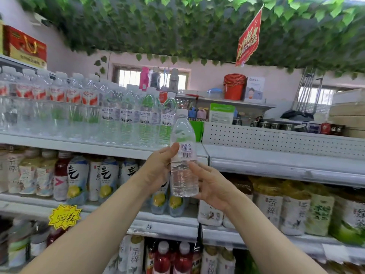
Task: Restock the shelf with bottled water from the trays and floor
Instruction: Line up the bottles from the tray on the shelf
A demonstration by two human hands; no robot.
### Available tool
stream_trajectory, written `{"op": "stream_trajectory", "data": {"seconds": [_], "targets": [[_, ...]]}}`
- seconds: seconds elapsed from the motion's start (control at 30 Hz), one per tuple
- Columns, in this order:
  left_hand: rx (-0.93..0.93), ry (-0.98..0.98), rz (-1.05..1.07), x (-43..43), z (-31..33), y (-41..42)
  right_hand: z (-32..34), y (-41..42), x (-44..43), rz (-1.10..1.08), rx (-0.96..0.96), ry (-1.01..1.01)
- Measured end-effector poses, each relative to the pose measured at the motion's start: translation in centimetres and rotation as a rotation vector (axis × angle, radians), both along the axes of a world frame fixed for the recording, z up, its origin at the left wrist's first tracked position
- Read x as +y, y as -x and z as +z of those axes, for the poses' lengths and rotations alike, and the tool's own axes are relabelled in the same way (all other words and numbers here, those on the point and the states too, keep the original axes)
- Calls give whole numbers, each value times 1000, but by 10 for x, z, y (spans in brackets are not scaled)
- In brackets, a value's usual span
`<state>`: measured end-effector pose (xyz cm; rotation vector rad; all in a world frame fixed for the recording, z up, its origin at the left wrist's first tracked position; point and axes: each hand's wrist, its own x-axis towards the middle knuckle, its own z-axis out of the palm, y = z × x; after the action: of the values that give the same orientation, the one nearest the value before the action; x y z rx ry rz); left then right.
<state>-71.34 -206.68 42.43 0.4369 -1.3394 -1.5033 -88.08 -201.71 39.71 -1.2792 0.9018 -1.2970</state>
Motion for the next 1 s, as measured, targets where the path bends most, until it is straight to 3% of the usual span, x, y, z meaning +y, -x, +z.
{"op": "stream_trajectory", "data": {"seconds": [0.13, 0.27, 0.5, 0.6, 0.77, 1.0], "targets": [[-41, 49, 25, -12, 7, -2, 3, -13, -9, -78, -85, 49], [-63, 85, 11, -24, 14, -1, 8, -23, -15, -201, 44, 131], [-20, 74, -142, -45, 14, -7, 9, -15, -25, 20, 99, 96], [-58, 111, -147, -50, 19, -11, 8, -16, -33, -4, 64, 123], [-75, 260, -51, -62, 39, -23, 18, -26, -47, -177, 37, 157], [-349, 589, 265, -75, 84, -44, 35, -47, -63, -307, 24, 193]]}}
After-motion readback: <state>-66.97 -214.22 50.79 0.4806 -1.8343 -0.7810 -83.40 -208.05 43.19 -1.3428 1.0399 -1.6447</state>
